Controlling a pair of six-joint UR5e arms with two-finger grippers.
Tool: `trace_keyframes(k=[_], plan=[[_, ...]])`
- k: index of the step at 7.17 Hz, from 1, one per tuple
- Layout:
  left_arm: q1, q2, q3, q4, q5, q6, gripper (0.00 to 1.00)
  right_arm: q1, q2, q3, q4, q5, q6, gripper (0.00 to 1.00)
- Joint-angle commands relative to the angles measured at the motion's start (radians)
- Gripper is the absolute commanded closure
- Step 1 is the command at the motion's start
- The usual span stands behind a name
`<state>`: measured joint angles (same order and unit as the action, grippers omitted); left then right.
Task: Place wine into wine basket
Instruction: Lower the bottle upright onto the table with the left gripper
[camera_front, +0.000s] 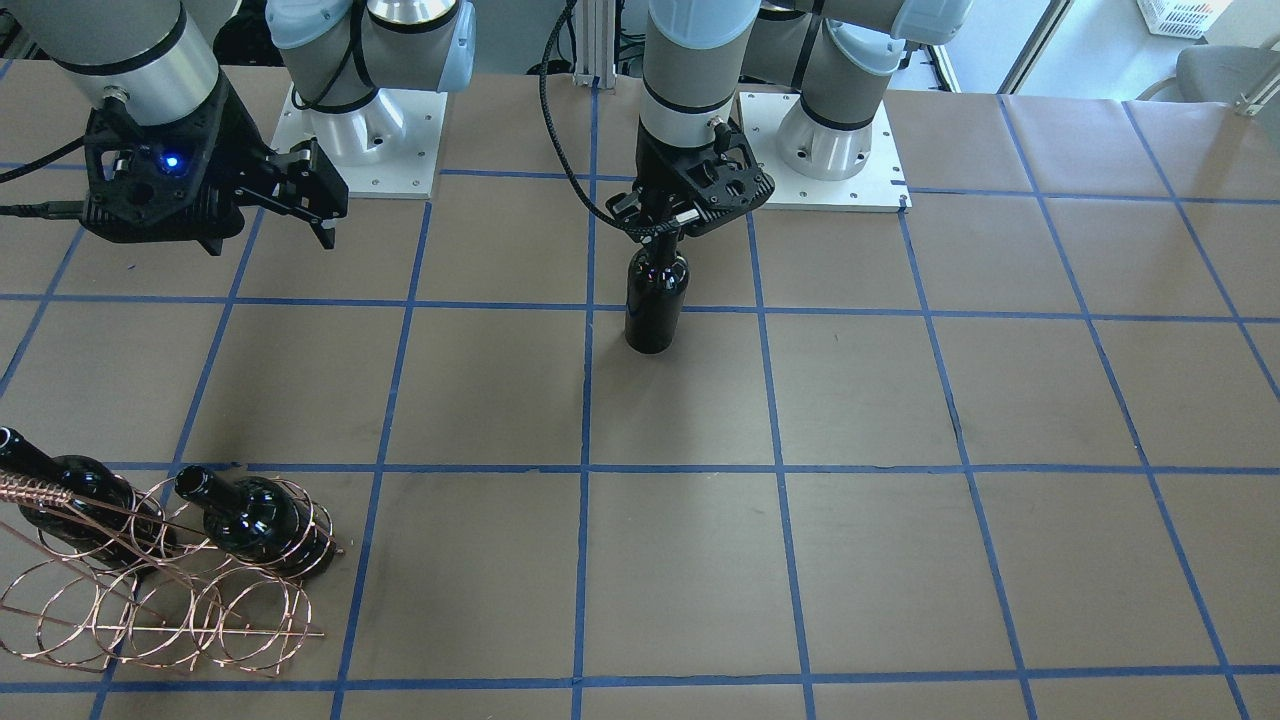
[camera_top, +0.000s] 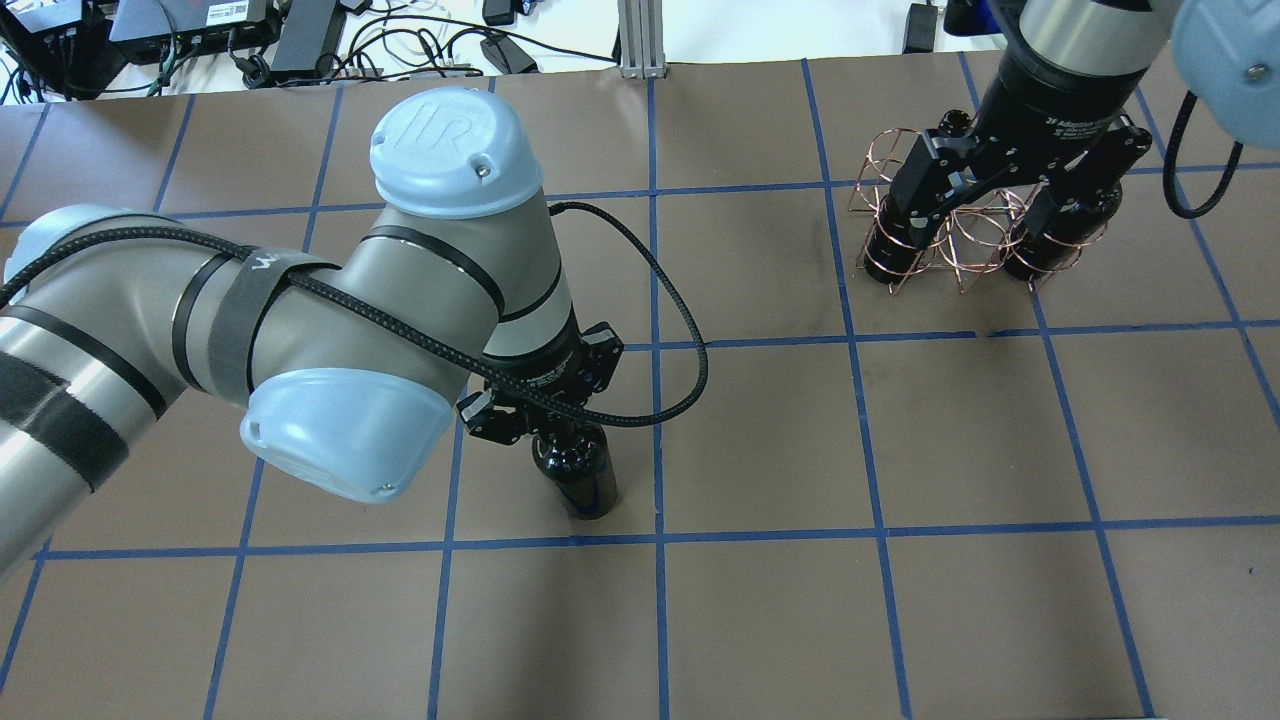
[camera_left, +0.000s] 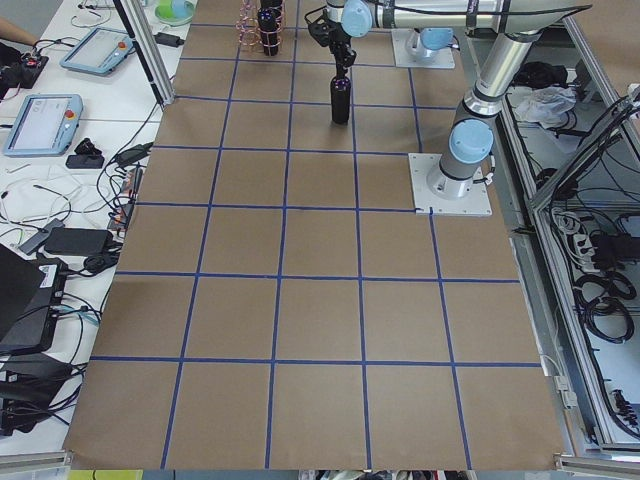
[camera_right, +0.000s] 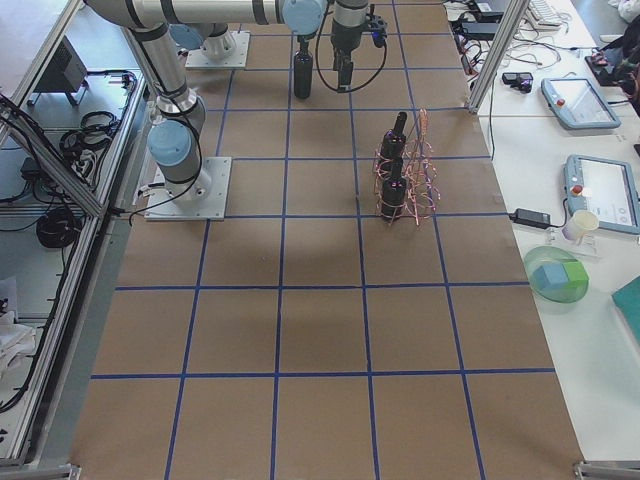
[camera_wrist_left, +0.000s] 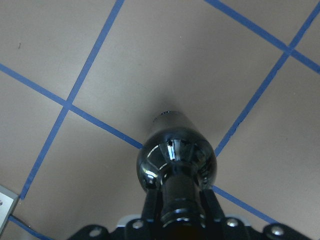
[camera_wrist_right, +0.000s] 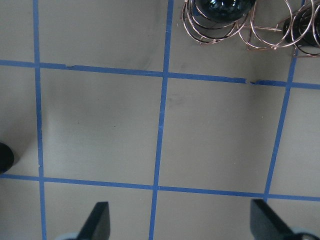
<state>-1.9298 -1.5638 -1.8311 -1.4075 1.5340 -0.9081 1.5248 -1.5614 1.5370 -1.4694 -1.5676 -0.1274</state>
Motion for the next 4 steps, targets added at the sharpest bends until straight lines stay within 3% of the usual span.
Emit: trace_keyframes(k=[1,4], plan=[[0.0,0.001,-0.004,-0.002,0.0,0.0,0.88,0.002,0.003,0.002,0.001,0.001,0.108,0.0],[0.0,0.001,-0.005,-0.002,-0.003,0.0,0.87,0.0,0.004,0.002,0.001,0.003,0.126,0.0]])
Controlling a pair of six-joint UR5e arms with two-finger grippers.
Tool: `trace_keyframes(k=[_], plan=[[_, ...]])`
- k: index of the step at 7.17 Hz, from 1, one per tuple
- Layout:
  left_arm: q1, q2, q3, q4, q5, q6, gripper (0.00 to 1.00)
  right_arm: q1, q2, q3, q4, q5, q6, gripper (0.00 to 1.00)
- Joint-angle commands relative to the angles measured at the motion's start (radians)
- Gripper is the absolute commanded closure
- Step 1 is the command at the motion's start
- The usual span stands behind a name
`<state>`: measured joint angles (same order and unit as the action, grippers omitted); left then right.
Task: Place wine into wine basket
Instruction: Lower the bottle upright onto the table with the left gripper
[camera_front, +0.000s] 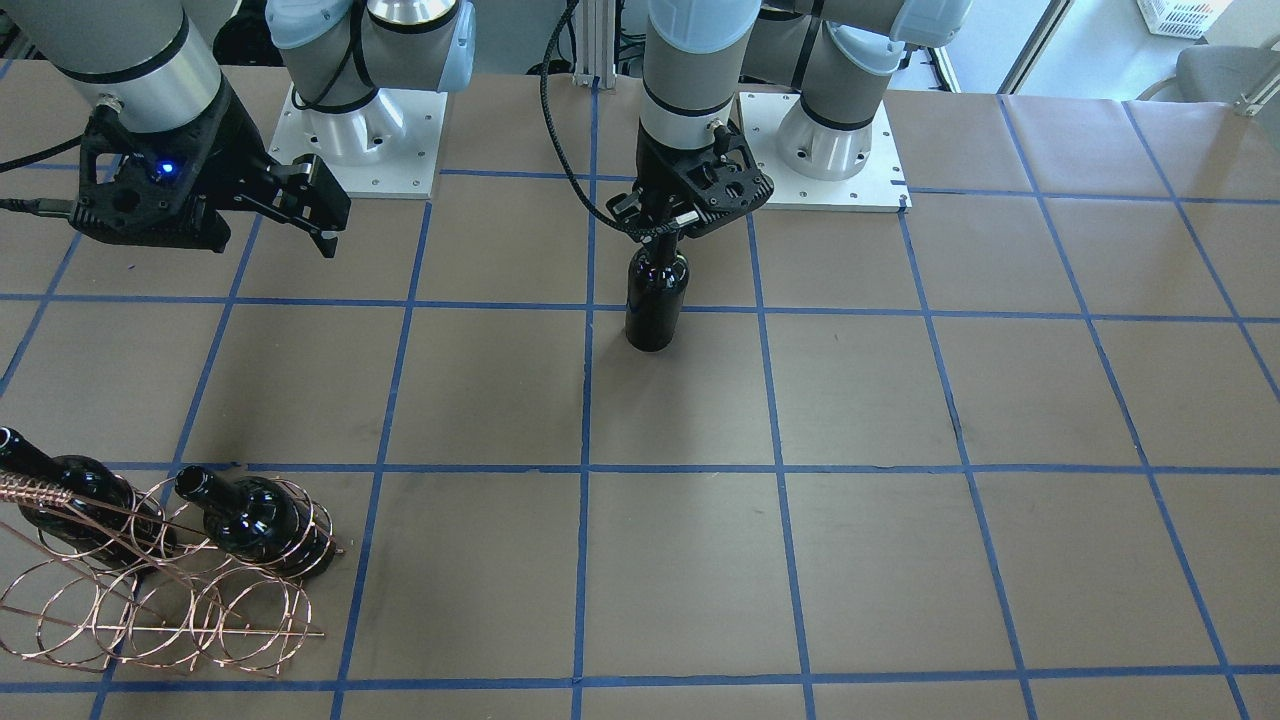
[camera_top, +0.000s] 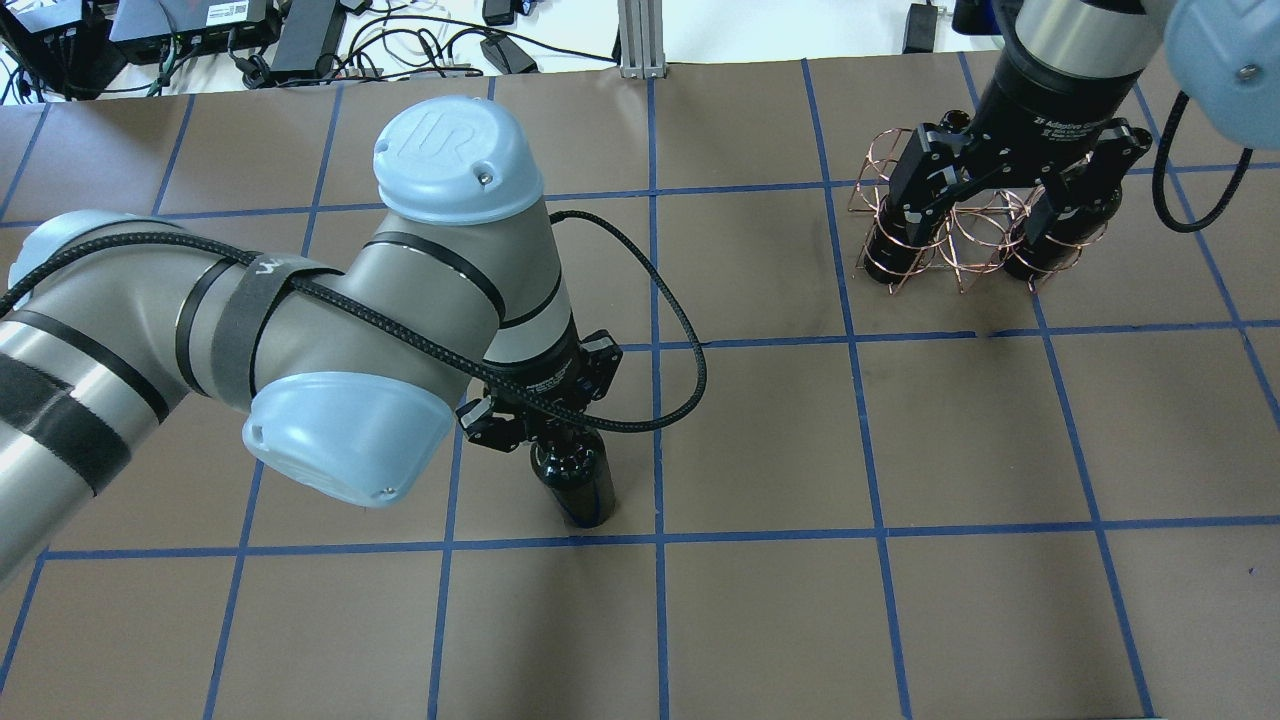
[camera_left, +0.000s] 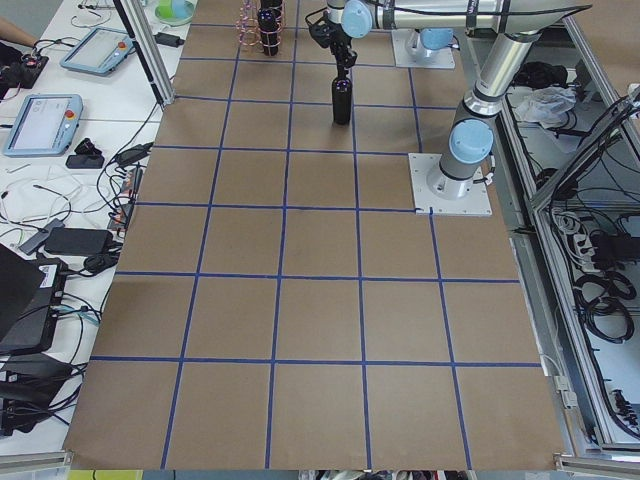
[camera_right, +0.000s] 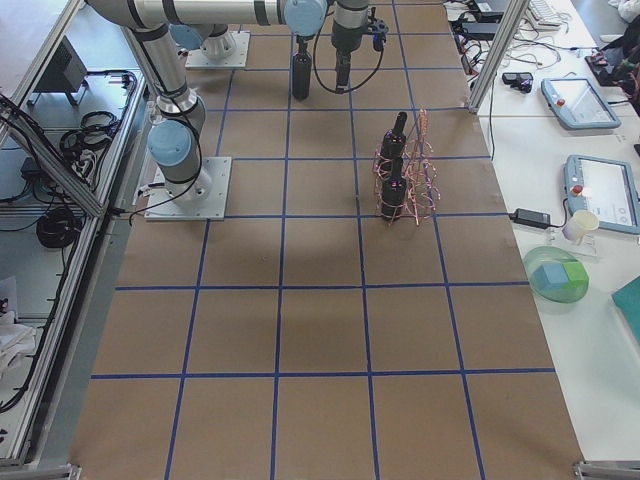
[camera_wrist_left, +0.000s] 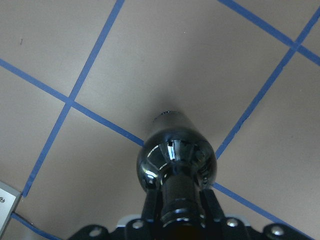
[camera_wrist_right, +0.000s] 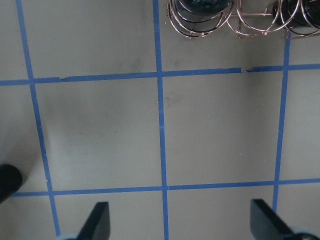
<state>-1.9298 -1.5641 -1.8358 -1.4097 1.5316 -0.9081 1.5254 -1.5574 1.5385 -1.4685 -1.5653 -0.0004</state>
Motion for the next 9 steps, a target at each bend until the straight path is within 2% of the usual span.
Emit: trace_keyframes(k=[1,2,3,6,8,9], plan=[[0.0,-0.001,0.0,0.0,-0.001,0.002,0.81,-0.001,0.0,0.0,0.002,-0.004,-0.001,0.0],[0.0,-0.001,0.0,0.0,-0.001,0.0,0.67,0.001,0.0,0.0,0.002,-0.002,0.002,0.0],[0.0,-0.001,0.0,0.0,0.004,0.0,0.58,-0.001,0.0,0.0,0.003,-0.006,0.0,0.0],[0.0,-0.001,0.003,0.0,0.005,0.0,0.38,-0.001,0.0,0.002,0.005,-0.007,0.002,0.0],[0.008,0.003,0.041,0.008,0.01,0.017,0.25,-0.001,0.0,0.005,0.007,-0.007,0.002,0.0],[0.046,0.004,0.084,-0.005,0.013,0.137,0.21,0.001,0.0,0.008,0.007,-0.009,0.003,0.0]])
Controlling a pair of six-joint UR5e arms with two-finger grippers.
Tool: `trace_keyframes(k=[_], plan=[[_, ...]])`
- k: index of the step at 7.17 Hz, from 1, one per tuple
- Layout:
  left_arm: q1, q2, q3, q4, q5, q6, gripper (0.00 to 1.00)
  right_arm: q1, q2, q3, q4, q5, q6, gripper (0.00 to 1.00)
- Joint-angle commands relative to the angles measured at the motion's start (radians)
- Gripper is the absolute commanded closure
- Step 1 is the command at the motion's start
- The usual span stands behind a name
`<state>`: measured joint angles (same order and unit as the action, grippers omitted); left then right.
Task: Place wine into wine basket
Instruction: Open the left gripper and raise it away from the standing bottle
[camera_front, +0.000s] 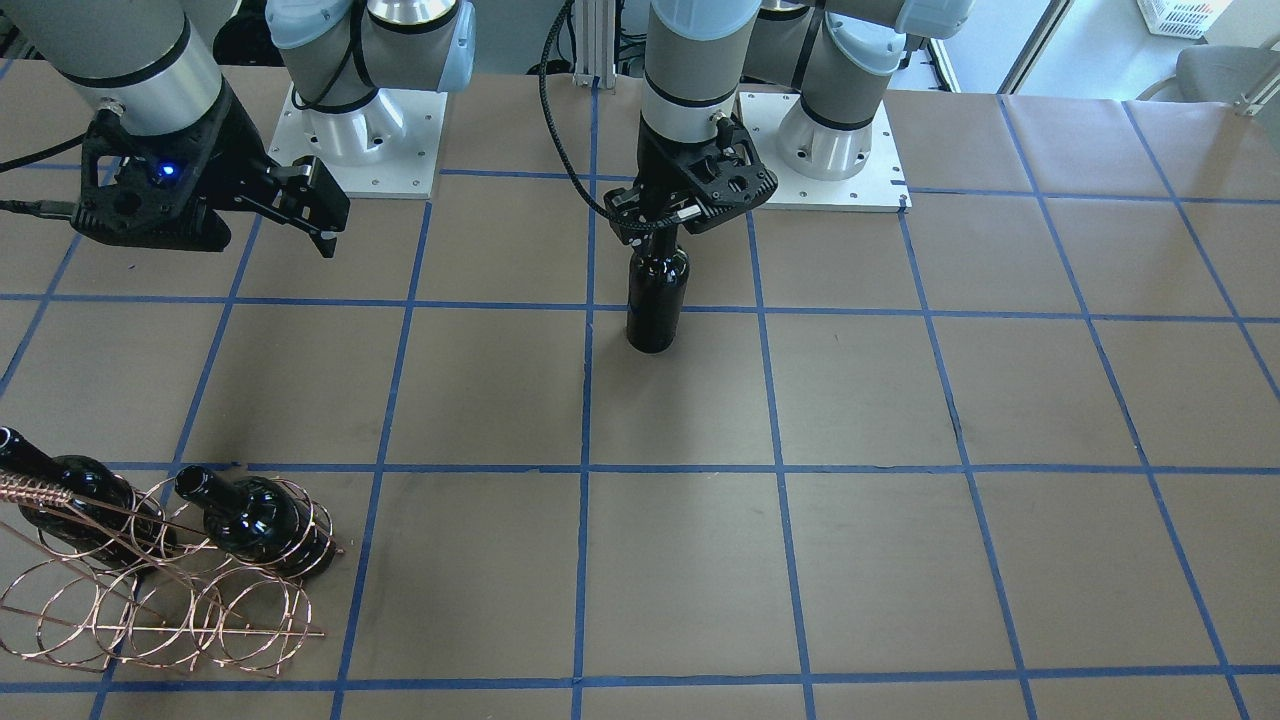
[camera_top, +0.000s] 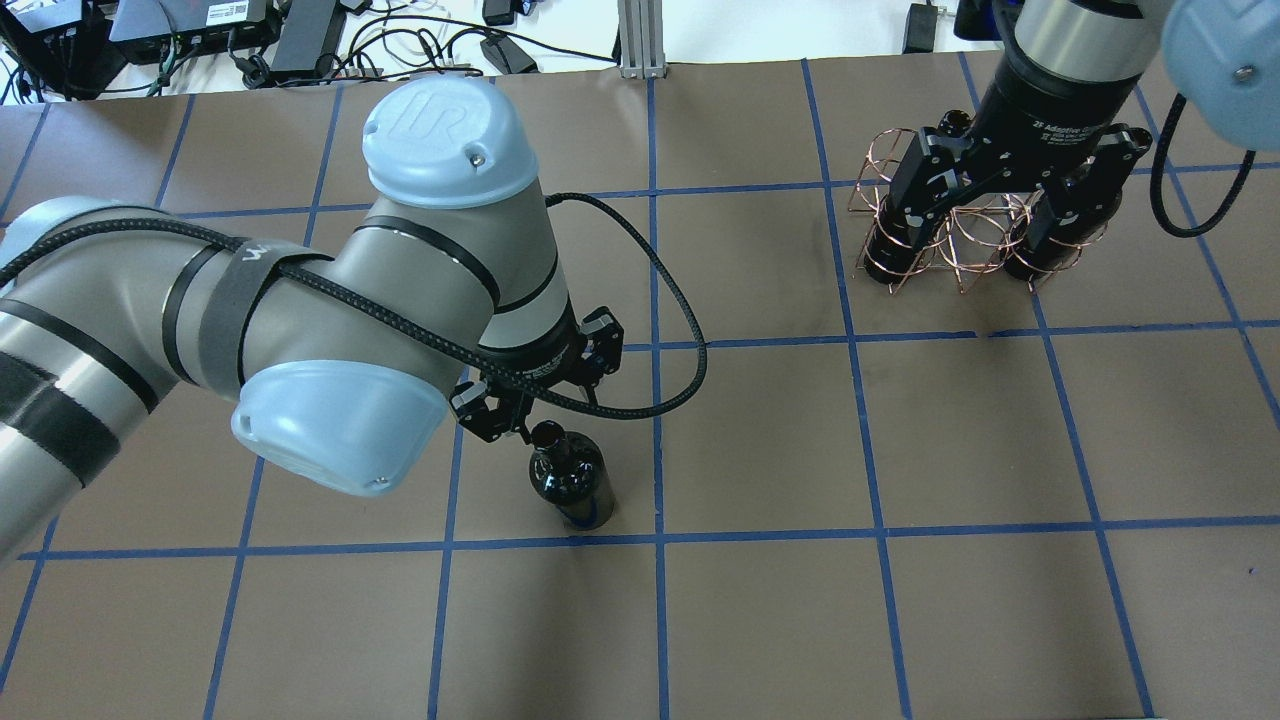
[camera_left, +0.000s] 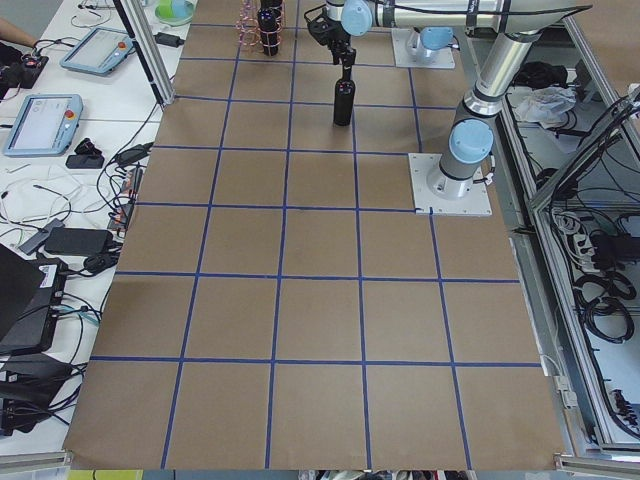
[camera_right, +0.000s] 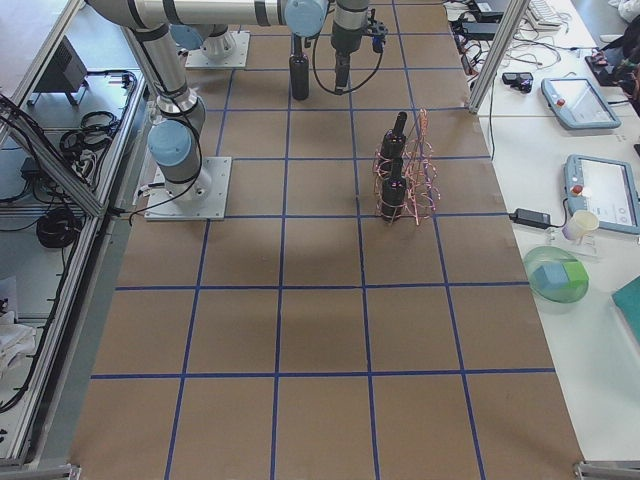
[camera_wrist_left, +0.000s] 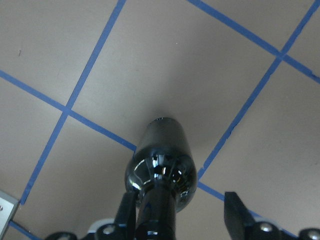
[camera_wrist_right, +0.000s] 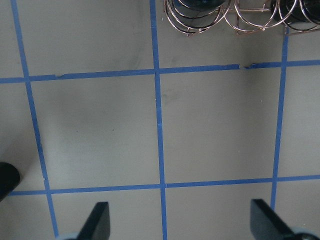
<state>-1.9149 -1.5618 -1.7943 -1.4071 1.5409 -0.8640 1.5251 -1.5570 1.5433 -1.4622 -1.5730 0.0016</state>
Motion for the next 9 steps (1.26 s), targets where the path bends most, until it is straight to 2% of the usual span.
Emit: trace_keyframes(k=[1,3,7,9], plan=[[0.089,0.009,0.091,-0.044,-0.004,0.228,0.15,0.001,0.002,0.004,-0.001,-0.001,0.001,0.0],[0.178,0.011,0.179,-0.065,-0.013,0.479,0.05,0.001,0.003,0.005,-0.003,-0.001,0.001,0.0],[0.448,0.009,0.329,-0.243,-0.018,1.067,0.03,0.001,0.003,0.005,-0.001,-0.001,0.006,0.0],[0.525,0.008,0.361,-0.277,-0.024,1.123,0.03,0.001,0.003,0.005,-0.001,0.001,0.012,0.0]])
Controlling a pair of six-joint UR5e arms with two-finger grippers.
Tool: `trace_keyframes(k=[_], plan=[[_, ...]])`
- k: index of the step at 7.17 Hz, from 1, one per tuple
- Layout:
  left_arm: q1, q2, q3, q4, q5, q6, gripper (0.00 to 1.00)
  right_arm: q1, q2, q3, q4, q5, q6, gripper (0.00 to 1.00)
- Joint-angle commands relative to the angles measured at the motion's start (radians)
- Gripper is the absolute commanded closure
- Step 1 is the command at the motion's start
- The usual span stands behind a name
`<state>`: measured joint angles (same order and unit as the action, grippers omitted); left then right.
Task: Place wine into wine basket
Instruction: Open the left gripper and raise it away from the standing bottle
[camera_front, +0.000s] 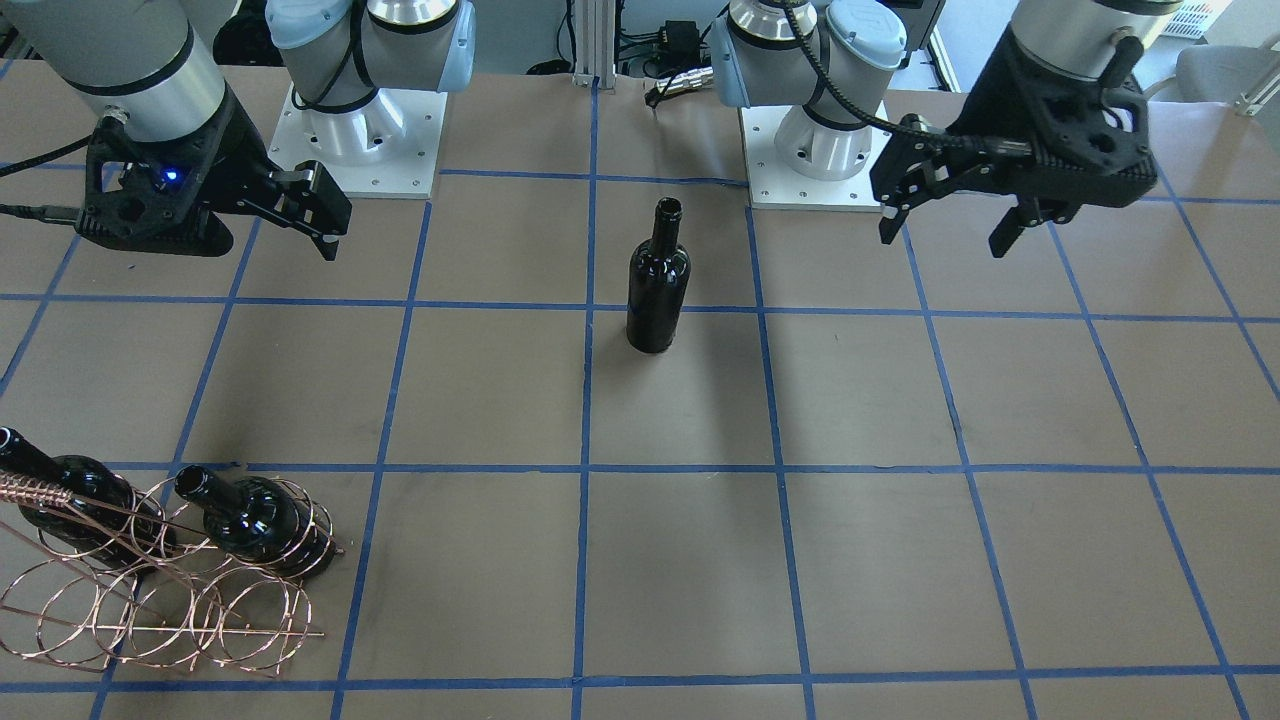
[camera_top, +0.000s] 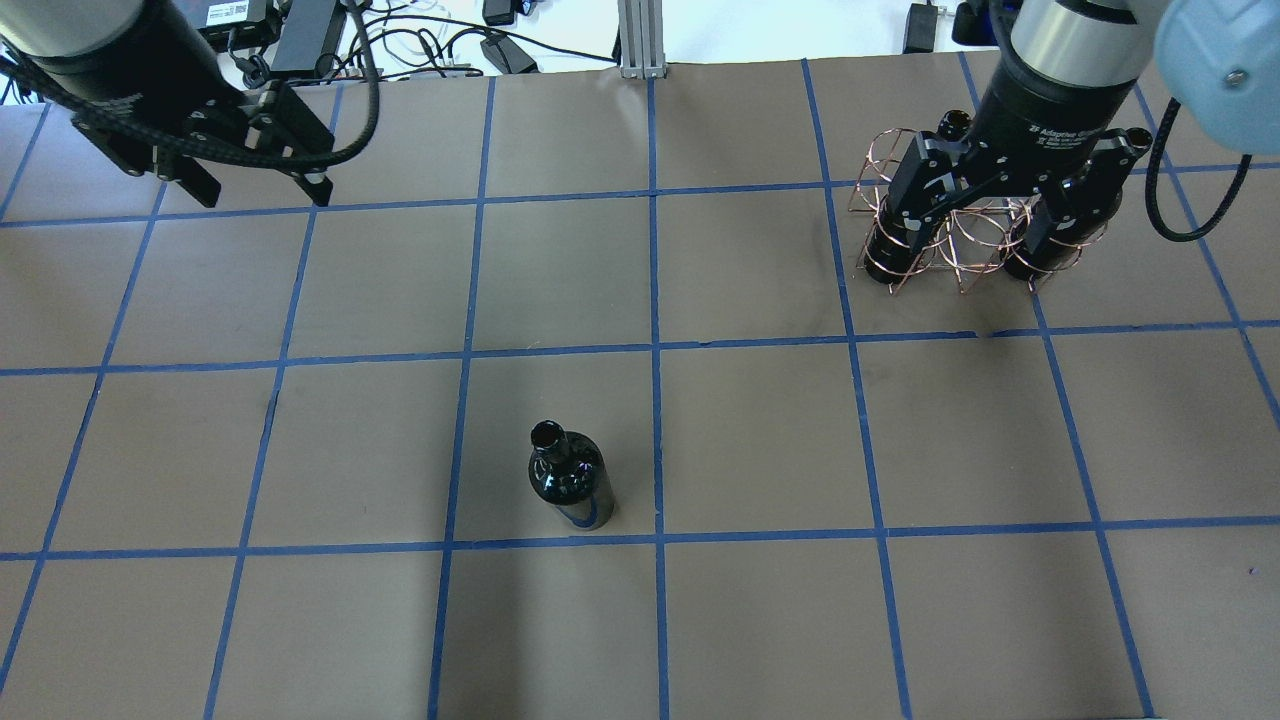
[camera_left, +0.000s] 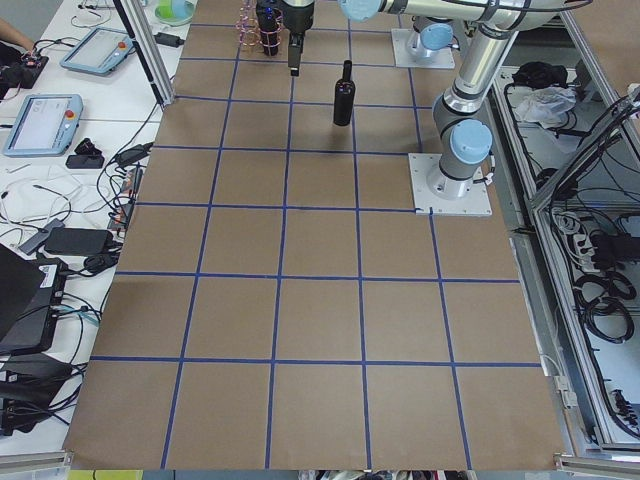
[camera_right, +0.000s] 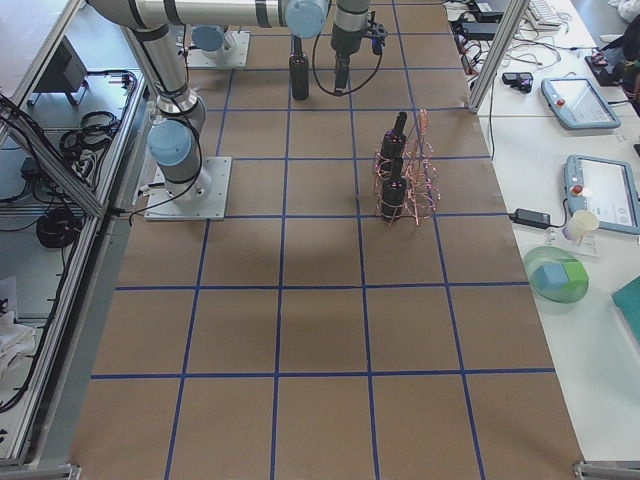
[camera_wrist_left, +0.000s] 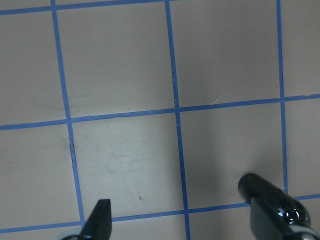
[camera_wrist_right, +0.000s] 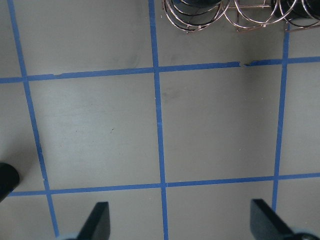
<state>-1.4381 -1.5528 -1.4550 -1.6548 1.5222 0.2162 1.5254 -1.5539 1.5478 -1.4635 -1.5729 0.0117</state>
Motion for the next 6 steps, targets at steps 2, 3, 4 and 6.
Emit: trace_keyframes(k=[2,3,4,6], plan=[[0.051,0.003,0.022,-0.036,-0.004,0.048,0.03,-0.004,0.0,0.0,-0.008,0.002,-0.013,0.0],[0.07,0.007,0.024,-0.036,0.007,0.081,0.03,0.012,-0.006,-0.003,-0.003,-0.021,0.0,0.0],[0.099,0.007,0.024,-0.039,0.006,0.083,0.03,0.057,-0.018,-0.015,0.0,-0.041,0.002,0.0],[0.114,0.013,0.024,-0.04,0.012,0.083,0.0,0.227,-0.025,-0.023,-0.023,-0.047,0.078,0.0]])
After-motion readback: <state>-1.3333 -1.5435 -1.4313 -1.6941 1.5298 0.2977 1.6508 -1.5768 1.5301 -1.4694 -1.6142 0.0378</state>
